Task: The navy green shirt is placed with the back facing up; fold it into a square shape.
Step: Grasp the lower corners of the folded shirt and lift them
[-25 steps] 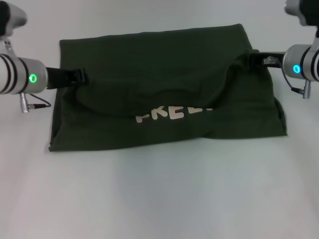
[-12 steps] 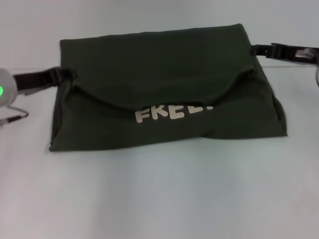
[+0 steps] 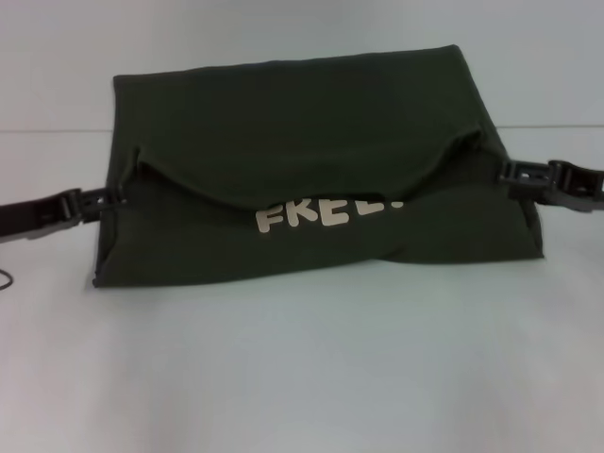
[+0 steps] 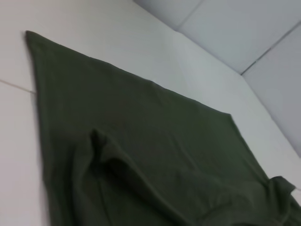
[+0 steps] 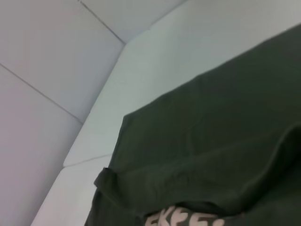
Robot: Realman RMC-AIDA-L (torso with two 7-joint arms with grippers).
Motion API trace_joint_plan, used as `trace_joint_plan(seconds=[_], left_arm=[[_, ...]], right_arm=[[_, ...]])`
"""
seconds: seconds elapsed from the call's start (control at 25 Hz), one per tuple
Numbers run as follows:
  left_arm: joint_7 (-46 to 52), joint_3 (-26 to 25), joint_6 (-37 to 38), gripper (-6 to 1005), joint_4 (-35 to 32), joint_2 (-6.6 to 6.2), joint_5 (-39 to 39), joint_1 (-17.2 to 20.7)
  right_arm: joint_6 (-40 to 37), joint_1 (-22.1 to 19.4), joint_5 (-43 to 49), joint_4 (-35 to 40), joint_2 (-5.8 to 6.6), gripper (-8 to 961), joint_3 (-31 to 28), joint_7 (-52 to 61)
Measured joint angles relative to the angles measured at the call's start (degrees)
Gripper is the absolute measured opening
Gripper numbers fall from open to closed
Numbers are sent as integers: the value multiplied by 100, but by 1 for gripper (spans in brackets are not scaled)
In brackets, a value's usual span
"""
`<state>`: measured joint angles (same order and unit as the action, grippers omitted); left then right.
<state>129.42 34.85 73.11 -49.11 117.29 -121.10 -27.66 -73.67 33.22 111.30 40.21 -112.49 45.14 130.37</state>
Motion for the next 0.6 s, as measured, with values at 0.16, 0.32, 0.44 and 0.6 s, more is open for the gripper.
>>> trace_joint_plan(seconds=[0.16,0.32,0.44,0.6], left_arm=[[513,-79,59,909,197,-77,-462,-48],[968,-52,-150,907,358,-41,-670,-94],[1010,-28,-373,906,488,-18,-675,-99],[958,45,-456,904,617,-18,-678,-123]], right_arm=[[-76,-62,-1,-78,32,870,-194,-14],[-73,-65,-1,-91,25,914,-222,-22],[-74,-48,10,-91,17,914,-214,-32],[-58,-58,15,-91,-4,914,-211,-34]])
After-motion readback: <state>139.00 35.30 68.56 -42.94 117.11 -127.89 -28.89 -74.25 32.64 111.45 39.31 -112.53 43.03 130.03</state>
